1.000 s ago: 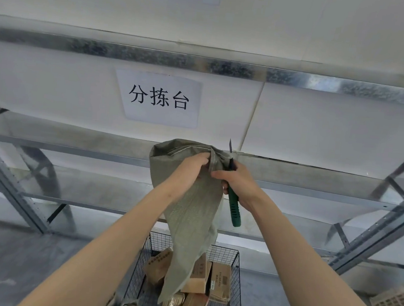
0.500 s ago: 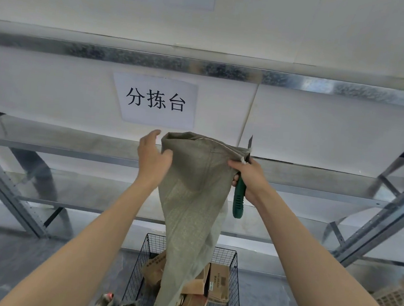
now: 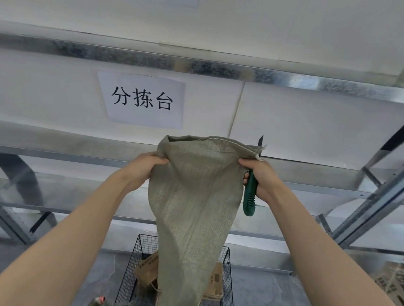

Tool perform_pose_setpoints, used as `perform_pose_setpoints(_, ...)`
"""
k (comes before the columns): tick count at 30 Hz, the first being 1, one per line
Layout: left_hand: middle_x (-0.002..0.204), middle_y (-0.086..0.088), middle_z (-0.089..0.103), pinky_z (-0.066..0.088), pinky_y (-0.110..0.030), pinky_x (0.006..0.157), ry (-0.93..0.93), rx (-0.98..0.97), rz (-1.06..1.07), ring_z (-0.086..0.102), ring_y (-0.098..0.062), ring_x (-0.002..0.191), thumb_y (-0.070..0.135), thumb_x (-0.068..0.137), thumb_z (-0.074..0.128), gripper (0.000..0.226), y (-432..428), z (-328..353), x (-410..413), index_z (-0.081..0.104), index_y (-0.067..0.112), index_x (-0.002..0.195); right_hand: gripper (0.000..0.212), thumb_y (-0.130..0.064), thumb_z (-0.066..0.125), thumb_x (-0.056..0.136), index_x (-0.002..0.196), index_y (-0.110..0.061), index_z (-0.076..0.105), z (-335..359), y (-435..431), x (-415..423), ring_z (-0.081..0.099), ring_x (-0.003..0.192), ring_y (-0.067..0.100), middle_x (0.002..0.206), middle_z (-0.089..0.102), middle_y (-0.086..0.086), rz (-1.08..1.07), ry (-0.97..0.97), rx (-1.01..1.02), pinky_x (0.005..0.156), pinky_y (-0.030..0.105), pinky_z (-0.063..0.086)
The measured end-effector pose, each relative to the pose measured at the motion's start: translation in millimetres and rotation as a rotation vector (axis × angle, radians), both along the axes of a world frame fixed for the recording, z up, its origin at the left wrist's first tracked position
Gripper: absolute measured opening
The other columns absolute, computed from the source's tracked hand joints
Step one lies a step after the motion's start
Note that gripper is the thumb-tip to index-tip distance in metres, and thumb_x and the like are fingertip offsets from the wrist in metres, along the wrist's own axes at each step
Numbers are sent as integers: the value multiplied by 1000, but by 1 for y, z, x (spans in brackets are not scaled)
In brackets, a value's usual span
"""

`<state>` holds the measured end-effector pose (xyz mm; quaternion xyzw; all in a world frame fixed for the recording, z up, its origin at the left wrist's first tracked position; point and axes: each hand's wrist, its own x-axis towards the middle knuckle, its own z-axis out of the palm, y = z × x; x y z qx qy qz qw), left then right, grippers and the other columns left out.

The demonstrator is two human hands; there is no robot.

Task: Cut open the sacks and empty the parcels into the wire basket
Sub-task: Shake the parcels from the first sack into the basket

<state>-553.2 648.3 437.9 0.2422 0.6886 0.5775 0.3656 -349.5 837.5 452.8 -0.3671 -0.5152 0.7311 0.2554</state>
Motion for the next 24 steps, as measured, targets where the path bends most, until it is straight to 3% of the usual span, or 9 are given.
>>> perform_pose_setpoints(5,103,-6,66,48,-27,71,45,-22,142,62,-18,91,12,92,56,18,7,1,8,61,9,109,13,-5,60,90,83,-14,54,-1,8,0,39,52,14,66,44,3,-62,-131,193,44,25,36)
perform_pose_setpoints(10,91,-5,53,41,-29,61,78,-59,290,51,-17,77,11,90,56,9,9,3,6,49,13,96,16,-14,68,85,83,-13,52,-2,10,-7,59,77,25,90,61,11,-221,-191,283,65,36,49)
perform_pose_setpoints(13,80,-3,43,29,-29,54,44,-23,300,40,-17,66,4,90,48,22,12,4,4,39,21,78,20,-16,69,84,78,-9,51,-3,10,-12,56,74,24,80,57,10,-329,-186,281,66,34,45)
perform_pose_setpoints(15,77,-4,46,27,-28,51,33,28,272,40,-17,62,-2,89,42,26,11,8,5,43,21,76,21,-17,69,83,75,-8,52,-4,9,-13,53,69,23,73,54,11,-352,-140,240,60,32,42)
perform_pose_setpoints(17,88,-7,57,35,-28,57,27,81,275,49,-20,72,-6,87,38,35,10,9,3,56,21,76,24,-20,70,84,79,-9,49,-2,7,-12,48,59,22,74,53,12,-293,-62,163,53,30,41)
perform_pose_setpoints(20,109,-11,61,46,-30,85,-32,162,372,53,-24,100,-9,86,35,43,10,10,0,67,18,77,36,-26,72,84,82,-17,38,1,2,-6,40,46,15,78,57,9,-124,72,48,44,25,38)
perform_pose_setpoints(22,114,-14,62,46,-33,98,-85,198,443,55,-26,106,-10,87,35,42,11,12,-1,69,14,79,36,-27,73,84,83,-19,37,1,-3,-4,42,45,14,88,62,10,-30,77,80,43,25,38)
perform_pose_setpoints(24,114,-14,62,47,-32,98,-120,227,493,57,-26,106,-10,88,35,41,11,14,-1,68,12,81,30,-24,74,83,97,-20,47,-2,-9,-3,50,48,14,102,63,9,40,33,161,45,25,39)
